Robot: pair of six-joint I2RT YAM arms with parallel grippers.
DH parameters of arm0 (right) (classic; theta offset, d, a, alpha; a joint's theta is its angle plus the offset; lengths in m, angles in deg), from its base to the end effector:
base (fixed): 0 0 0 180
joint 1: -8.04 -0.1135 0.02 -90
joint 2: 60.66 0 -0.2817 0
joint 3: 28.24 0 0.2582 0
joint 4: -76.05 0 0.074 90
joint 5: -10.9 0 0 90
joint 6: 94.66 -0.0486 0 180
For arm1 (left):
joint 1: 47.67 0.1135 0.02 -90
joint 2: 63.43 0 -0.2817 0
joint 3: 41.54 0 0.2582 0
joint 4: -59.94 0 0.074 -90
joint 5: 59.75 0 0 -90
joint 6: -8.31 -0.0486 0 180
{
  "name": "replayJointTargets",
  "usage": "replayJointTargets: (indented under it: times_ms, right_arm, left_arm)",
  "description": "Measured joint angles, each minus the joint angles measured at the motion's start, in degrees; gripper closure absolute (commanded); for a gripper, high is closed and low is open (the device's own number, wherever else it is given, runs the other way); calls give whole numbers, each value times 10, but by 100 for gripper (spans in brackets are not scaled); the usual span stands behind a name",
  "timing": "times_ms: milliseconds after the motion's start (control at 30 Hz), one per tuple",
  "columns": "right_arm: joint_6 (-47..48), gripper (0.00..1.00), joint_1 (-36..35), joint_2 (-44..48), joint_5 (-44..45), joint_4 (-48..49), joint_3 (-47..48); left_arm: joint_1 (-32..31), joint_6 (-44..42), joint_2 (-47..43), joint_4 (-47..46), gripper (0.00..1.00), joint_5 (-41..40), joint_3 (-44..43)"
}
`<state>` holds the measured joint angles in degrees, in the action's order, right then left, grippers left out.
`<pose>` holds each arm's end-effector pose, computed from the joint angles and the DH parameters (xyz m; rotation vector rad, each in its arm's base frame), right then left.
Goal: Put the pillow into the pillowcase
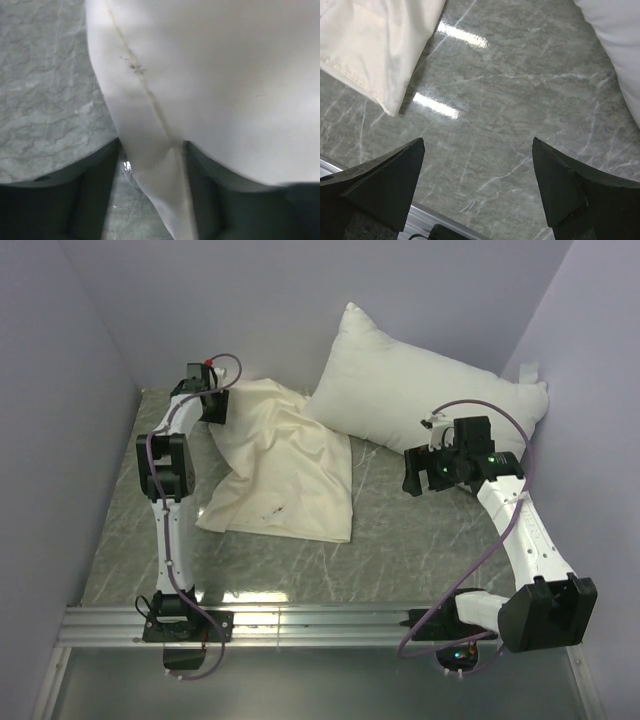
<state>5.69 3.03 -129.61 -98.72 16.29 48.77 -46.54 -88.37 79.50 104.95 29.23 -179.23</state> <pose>0.2463 0.0380 0.3186 -0.4702 2.3928 0.3811 0.5801 0.0123 0.1655 0.1107 2.4469 0.0821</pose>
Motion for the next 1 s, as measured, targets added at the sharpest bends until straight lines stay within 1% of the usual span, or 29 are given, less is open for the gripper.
replayJointTargets:
  times_ms: [67,100,167,300,367,433,500,567,700,733,767,833,867,933,1000]
  right_arm:
    - [0,5,0,-1,0,0,2]
    - [0,5,0,-1,0,0,2]
    - [0,5,0,-1,0,0,2]
    - [0,6,-3,-2,0,0,2]
    - [0,6,-9,-3,1,0,2]
    - [0,6,-18,-5,1,0,2]
    - [0,6,-28,-8,1,0,2]
    - [0,6,-37,-14,0,0,3]
    - [0,7,-45,-37,-5,-1,20]
    - [0,7,-45,-44,-6,-1,27]
    - [0,7,-45,-48,-7,-1,32]
    - [0,7,-48,-58,-9,0,42]
    - [0,8,-48,-62,-10,0,46]
    - [0,8,-50,-68,-12,0,53]
    - [0,8,-51,-73,-13,0,57]
  left_arm:
    - [3,9,4,1,58,19,-6]
    - [6,14,5,1,76,28,-6]
    - [10,21,5,2,100,31,-6]
    - [27,28,-6,-13,100,36,19]
    - [44,34,-31,-31,100,40,64]
    - [71,35,-74,-41,100,42,132]
    - [116,33,-125,-36,100,41,210]
    - [175,24,-177,-37,100,34,287]
    - [287,-24,-285,-30,99,5,431]
    - [307,-42,-313,-23,91,0,461]
    - [322,-69,-345,-12,51,0,492]
    - [327,-116,-403,18,12,17,532]
    - [322,-141,-438,33,1,32,548]
    - [310,-168,-500,67,1,72,553]
    - [298,-184,-546,94,0,116,521]
